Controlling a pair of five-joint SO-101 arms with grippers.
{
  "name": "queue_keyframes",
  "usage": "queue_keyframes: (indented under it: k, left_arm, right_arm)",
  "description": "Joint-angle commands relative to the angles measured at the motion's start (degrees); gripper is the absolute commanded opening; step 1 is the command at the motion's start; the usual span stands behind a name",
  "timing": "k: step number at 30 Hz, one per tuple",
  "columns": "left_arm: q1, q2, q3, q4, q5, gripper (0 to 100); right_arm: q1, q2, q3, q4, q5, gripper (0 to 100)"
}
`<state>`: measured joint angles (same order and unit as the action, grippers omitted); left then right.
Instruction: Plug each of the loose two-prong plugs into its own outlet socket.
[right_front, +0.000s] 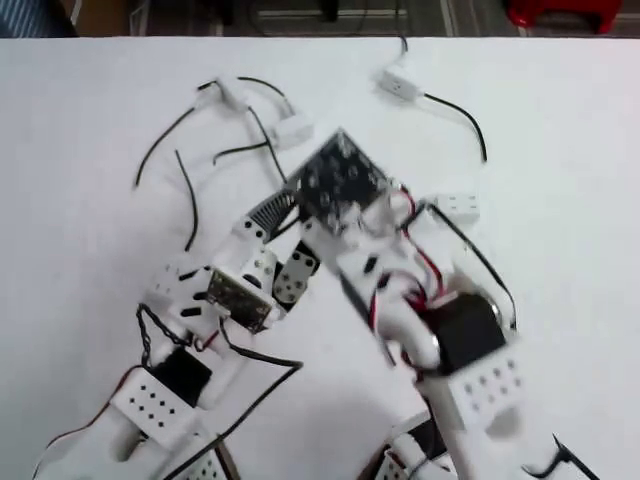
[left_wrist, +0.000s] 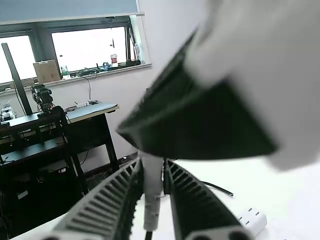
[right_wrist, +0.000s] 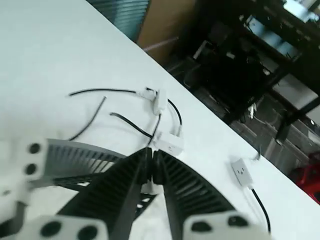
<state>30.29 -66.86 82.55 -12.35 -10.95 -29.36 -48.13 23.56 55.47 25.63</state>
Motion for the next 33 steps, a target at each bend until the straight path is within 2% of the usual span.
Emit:
queue_keyframes:
  k: [1,4,7,14,17,20,23,25,28,33]
  left_arm:
    - [-1.54,-1.01,-0.26,-0.97,-0.35,2]
    - [-2.77,-1.01,-0.53,-0.97,-0.26,2]
    - [-3.38,-1.01,-0.62,-0.97,2.9,2]
    - [-5.41,-1.01,-0.62,-0.97,4.66,2]
    - [-4.97,-1.01,-0.62,-0.97,4.66,2]
    - [-4.97,-1.01,-0.62,-0.97,4.66,2]
    - [-4.97,-1.01,-0.62,-0.97,4.66,2]
    - [-4.97,-1.01,-0.62,-0.97,4.66,2]
    - [-4.97,-1.01,-0.62,-0.97,4.66,2]
    - [-5.05,-1.01,-0.62,-0.97,4.66,2]
  right_arm:
    - [8.22,4.18,1.85,-7.6,0.79,1.9]
    - [12.44,7.34,1.85,-9.89,0.88,1.9]
    - [15.08,9.98,1.85,-11.56,0.88,1.9]
    - [15.25,7.43,-2.64,-8.84,0.88,1.9]
    - [10.33,2.59,-9.32,-2.59,0.79,1.9]
    - [1.71,-0.04,-13.01,2.51,0.79,1.9]
    - [-4.97,0.75,-12.13,3.12,0.79,1.9]
    - [-5.76,3.12,-10.11,0.66,0.79,1.9]
    - [-3.38,8.4,-6.51,-5.76,0.88,1.9]
    - [7.25,19.47,-4.04,-17.54,0.88,1.9]
